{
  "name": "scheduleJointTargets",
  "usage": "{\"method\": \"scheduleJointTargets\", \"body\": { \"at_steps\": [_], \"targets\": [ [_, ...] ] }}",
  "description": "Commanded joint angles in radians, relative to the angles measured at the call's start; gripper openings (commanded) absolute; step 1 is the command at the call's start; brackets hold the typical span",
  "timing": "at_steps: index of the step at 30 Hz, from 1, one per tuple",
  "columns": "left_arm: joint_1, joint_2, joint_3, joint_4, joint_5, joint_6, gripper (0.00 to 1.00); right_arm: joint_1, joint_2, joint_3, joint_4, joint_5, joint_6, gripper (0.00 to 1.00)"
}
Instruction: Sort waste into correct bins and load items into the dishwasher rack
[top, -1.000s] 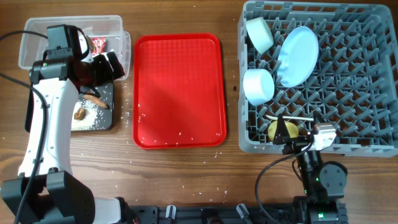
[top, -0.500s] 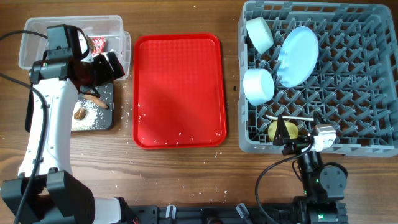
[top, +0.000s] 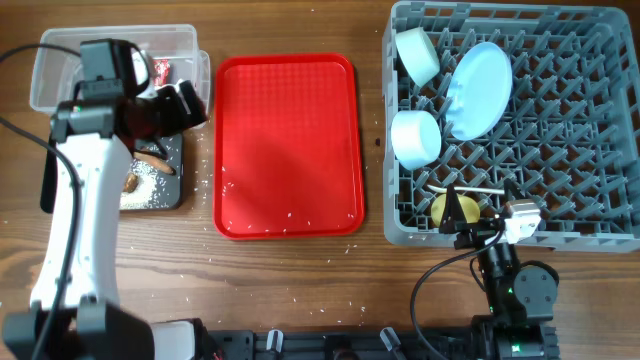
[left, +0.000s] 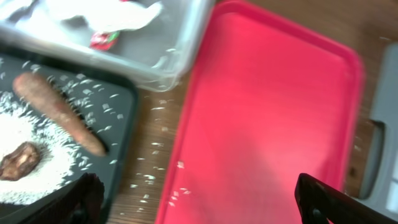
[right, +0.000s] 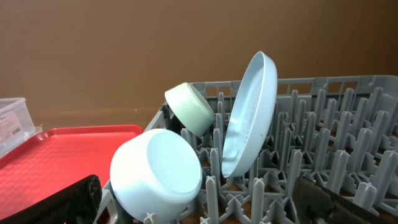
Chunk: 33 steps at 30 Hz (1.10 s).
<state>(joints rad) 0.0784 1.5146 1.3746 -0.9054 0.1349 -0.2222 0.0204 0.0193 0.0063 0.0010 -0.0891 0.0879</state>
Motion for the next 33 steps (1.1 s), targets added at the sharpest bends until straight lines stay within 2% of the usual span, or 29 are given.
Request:
{"method": "scheduleJointTargets", "body": {
  "at_steps": [1, 5, 8, 11, 14, 16, 21, 27, 33],
  "targets": [
    [-0.123, -0.134, 0.013, 0.0, -0.101, 0.01, 1.0, -0.007, -0.005, -0.001, 0.005, -0.01, -0.007, 1.0],
    [-0.179, -0.275, -0.055, 0.015, -0.125, 0.001, 1.0, -0.007, -0.005, -0.001, 0.005, -0.01, -0.006, 1.0],
    [-0.16, -0.426, -0.259, 0.234, -0.125, 0.009, 1.0, -0.007, -0.005, -0.001, 0.005, -0.01, -0.007, 1.0],
    [-0.13, -0.623, -0.543, 0.545, -0.093, 0.009, 1.0, -0.007, -0.005, -0.001, 0.005, -0.01, -0.006, 1.0],
    [-0.108, -0.851, -0.793, 0.713, -0.084, 0.009, 1.0, -0.007, -0.005, -0.001, 0.005, -0.01, -0.007, 1.0],
    [-0.08, -1.076, -0.945, 0.73, -0.084, 0.009, 1.0, -0.007, -0.005, -0.001, 0.005, -0.01, -0.007, 1.0],
    [-0.061, -1.336, -1.112, 0.747, -0.088, 0.009, 1.0, -0.007, -0.005, -0.001, 0.005, -0.01, -0.006, 1.0],
    [-0.044, -1.453, -1.256, 0.85, -0.087, 0.009, 1.0, -0.007, -0.005, -0.001, 0.005, -0.01, -0.006, 1.0],
    [-0.04, -1.512, -1.306, 0.91, -0.088, 0.01, 1.0, -0.007, -0.005, -0.001, 0.005, -0.01, -0.007, 1.0]
  ]
}}
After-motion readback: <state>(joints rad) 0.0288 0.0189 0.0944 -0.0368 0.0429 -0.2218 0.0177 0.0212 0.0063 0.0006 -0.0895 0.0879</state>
